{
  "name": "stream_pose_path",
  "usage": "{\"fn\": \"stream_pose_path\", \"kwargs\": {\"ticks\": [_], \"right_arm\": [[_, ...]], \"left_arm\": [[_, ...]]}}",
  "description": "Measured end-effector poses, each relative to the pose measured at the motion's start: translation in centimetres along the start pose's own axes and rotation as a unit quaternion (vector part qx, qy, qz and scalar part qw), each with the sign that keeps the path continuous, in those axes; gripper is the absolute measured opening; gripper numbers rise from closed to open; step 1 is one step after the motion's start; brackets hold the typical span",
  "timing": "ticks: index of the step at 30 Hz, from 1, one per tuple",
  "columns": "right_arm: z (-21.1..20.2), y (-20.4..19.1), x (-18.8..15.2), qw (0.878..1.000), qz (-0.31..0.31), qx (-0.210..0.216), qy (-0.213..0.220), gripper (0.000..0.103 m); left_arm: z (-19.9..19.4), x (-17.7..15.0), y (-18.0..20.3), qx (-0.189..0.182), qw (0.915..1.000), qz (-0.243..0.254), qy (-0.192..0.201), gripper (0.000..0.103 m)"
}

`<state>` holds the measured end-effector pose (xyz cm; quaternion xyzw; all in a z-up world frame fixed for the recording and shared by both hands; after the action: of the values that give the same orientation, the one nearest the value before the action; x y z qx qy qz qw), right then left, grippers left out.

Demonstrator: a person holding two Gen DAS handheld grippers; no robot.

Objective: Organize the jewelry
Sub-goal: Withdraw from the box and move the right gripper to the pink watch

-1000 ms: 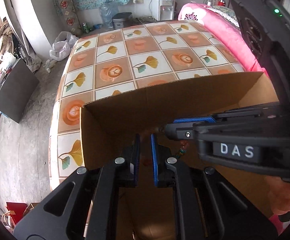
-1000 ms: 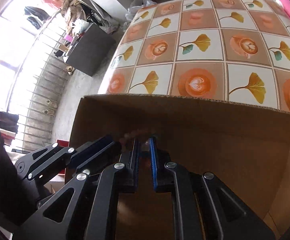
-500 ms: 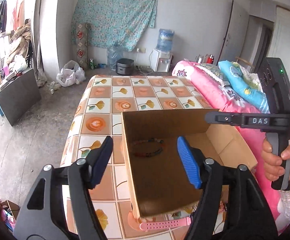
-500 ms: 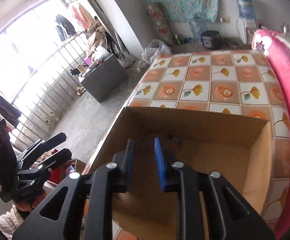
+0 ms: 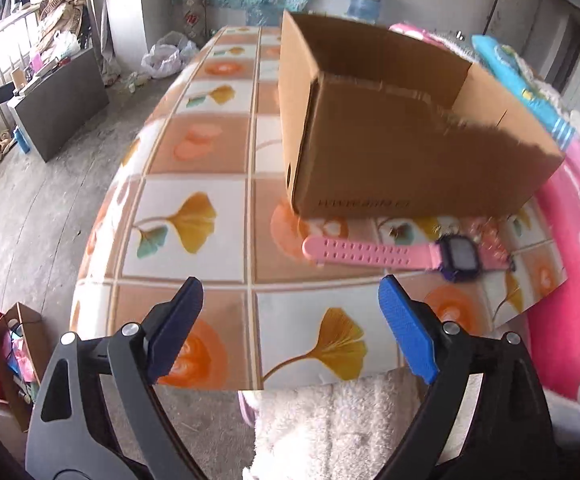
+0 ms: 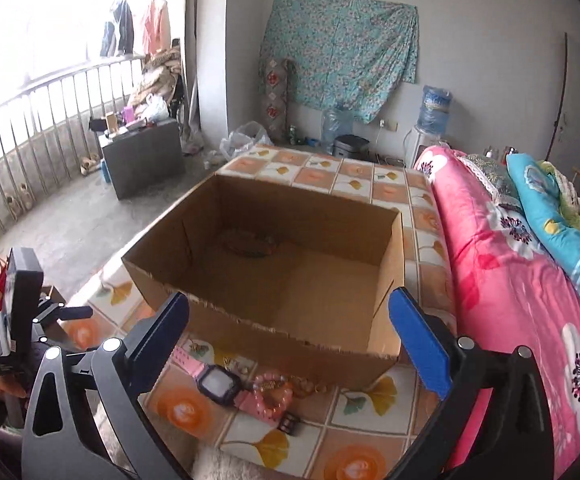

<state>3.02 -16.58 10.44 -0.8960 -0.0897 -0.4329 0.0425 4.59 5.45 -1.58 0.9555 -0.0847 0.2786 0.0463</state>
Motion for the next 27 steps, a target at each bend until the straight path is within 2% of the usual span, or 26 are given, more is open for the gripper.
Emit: {"fn": "stream_pose_path", "kwargs": {"ticks": [2, 4, 6, 7, 9, 13, 15, 17, 20, 23, 27], "right_arm": [[-0.3, 0.0, -0.8, 1.000, -0.001, 0.002, 0.000, 0.097], [-1.5, 0.2, -1.1, 0.999, 0.001, 0.000, 0.032, 0.097], [-2.5, -0.2, -1.7, 0.998, -0.010, -0.006, 0.065, 0.097], [-2.3, -0.5, -2.1, 0.998, -0.022, -0.017, 0.065, 0.097], [-0.8, -1.4, -3.4, 0.998, -0.047, -0.033, 0.025, 0.097], [2.1, -3.4, -6.3, 0.998, -0.043, 0.028, -0.034, 0.094], [3.5, -4.5, -7.6, 0.996, -0.048, 0.046, -0.063, 0.079], [4.9, -5.1, -8.5, 0.993, -0.050, 0.060, -0.087, 0.070], [6.0, -5.4, -9.1, 0.990, -0.043, 0.087, -0.106, 0.064], [6.6, -5.9, -9.3, 0.986, -0.049, 0.118, -0.110, 0.064], [7.1, -6.0, -9.4, 0.982, -0.057, 0.134, -0.122, 0.063]], "left_arm": [[1.3, -1.1, 0.1, 0.005, 0.9999, 0.005, -0.011, 0.086], [2.3, -1.6, 0.4, 0.018, 0.9996, 0.014, -0.016, 0.086], [2.6, -1.8, 0.9, 0.043, 0.9984, 0.036, -0.001, 0.088], [2.7, -1.8, 1.2, 0.046, 0.9980, 0.043, 0.004, 0.090], [2.9, -1.7, 1.2, 0.038, 0.9984, 0.042, 0.001, 0.094], [3.2, -1.6, 1.0, 0.034, 0.9984, 0.045, 0.006, 0.096], [3.2, -1.6, 1.1, 0.034, 0.9982, 0.050, 0.007, 0.096], [3.2, -1.4, 1.0, 0.031, 0.9982, 0.051, 0.002, 0.096], [3.3, -1.2, 0.9, 0.032, 0.9981, 0.053, -0.001, 0.096], [3.3, -1.2, 1.3, 0.034, 0.9980, 0.054, 0.000, 0.096], [3.4, -1.1, 1.6, 0.033, 0.9980, 0.053, -0.006, 0.096]]}}
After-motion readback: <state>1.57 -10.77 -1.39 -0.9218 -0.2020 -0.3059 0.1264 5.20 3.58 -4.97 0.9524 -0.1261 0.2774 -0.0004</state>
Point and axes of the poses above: each gripper's, at about its wrist camera, not at the fingertips, and z roughly the way its jaws point, y to its right, x to its top, the point moved 2 cm from there along z, roughly the way its jaws point, and after that the axes turned 3 degrees about x, right-handed, at the moved point
